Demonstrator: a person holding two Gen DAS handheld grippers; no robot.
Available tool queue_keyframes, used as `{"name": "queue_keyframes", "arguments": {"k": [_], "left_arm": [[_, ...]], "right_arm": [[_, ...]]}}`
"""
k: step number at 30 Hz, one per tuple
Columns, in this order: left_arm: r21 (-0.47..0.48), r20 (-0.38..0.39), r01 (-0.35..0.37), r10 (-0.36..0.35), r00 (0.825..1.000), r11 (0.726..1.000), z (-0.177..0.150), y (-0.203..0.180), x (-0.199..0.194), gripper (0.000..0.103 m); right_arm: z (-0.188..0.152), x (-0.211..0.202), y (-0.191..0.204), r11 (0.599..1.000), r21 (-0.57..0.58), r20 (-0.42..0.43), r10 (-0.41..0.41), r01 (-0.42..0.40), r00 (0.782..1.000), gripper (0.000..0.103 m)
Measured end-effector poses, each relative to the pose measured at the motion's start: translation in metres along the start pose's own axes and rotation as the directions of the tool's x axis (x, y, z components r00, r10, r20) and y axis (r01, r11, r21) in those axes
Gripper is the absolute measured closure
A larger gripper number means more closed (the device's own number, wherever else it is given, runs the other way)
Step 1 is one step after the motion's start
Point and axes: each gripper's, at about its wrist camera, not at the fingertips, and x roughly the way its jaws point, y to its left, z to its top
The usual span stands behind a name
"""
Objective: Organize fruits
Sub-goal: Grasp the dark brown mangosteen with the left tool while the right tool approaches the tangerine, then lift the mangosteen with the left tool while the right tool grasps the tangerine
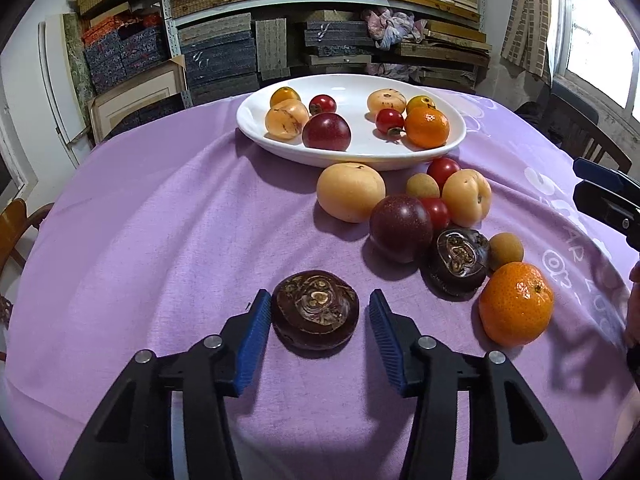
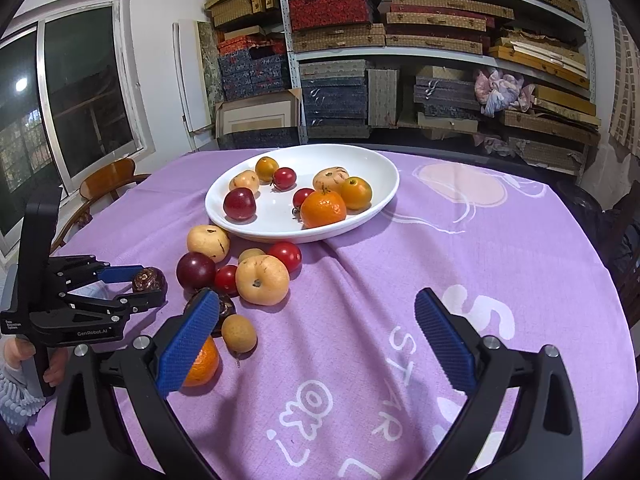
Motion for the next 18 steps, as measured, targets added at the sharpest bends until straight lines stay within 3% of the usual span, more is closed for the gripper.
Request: {"name": "queue_keyframes", "arguments": {"k": [10, 13, 15, 16, 18], "left_arm": [[-0.007, -0.025, 0.004, -0.004, 1.000, 1.000, 0.002, 0.001, 0.008, 0.052], [-0.022, -0.017, -0.007, 0.006, 1.000, 1.000, 0.002, 0.005, 0.006, 0.057], [-0.045, -0.006, -0.023, 0.023, 1.000, 0.999, 0.002, 0.009, 0.004, 0.058], [-0.061, 0.000, -0.029, 0.029, 1.000, 0.998, 0.002, 0.013, 0.003, 0.058], [-0.084, 0.003, -0.042, 0.042, 0.999, 0.996, 0.001, 0.019, 0.002, 0.058]], "right_arm": [[-0.001, 0.001, 0.011, 0.999, -0.038, -0.021, 0.031, -0.032, 0.999, 0.007], [-0.005, -0.001, 0.026, 0.993, -0.090, -0.041, 0.070, -0.073, 0.997, 0.007], [-0.008, -0.003, 0.040, 0.984, -0.144, -0.046, 0.095, -0.100, 0.994, 0.017], [-0.010, -0.003, 0.048, 0.978, -0.175, -0.055, 0.106, -0.115, 0.993, 0.027], [-0.014, 0.000, 0.062, 0.966, -0.218, -0.084, 0.123, -0.138, 0.989, 0.031]]}}
